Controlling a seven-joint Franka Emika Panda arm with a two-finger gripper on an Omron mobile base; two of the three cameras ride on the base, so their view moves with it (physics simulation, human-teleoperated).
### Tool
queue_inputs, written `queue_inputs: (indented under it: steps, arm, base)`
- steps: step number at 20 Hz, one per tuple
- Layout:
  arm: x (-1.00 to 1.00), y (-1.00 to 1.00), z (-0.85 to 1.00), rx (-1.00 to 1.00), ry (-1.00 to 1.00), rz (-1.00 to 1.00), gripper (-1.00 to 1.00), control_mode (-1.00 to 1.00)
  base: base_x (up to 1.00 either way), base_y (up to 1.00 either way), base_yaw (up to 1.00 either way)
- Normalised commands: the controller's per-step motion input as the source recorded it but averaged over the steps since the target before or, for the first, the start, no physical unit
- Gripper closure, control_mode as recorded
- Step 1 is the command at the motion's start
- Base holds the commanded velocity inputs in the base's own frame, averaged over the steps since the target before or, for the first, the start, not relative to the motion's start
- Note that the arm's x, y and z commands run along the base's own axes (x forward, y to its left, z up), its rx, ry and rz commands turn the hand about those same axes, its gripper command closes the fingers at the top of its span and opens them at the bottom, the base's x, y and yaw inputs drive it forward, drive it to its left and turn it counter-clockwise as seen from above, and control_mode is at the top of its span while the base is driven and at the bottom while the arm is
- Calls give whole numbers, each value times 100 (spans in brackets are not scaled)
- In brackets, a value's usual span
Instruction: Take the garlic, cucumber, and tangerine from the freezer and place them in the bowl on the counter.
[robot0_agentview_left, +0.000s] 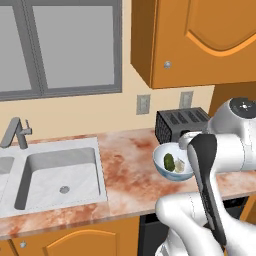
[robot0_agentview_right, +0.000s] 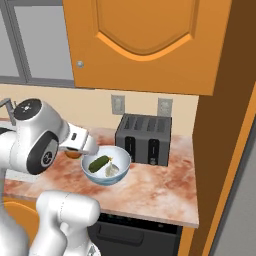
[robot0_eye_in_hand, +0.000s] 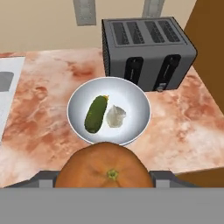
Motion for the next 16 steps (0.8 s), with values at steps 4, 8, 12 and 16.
queue_inputs:
  steps: [4, 8, 12, 16]
  arm:
    - [83, -19, -45, 3, 5, 0, 100, -100]
    - [76, -2, -46, 0, 6, 0, 100, -100]
    - [66, -1, -42, 0, 10, 0, 100, -100]
    - [57, -8, -31, 1, 14, 0, 100, -100]
  base:
    - [0, 0, 0]
    - [0, 0, 0]
    - [0, 0, 0]
    - [0, 0, 0]
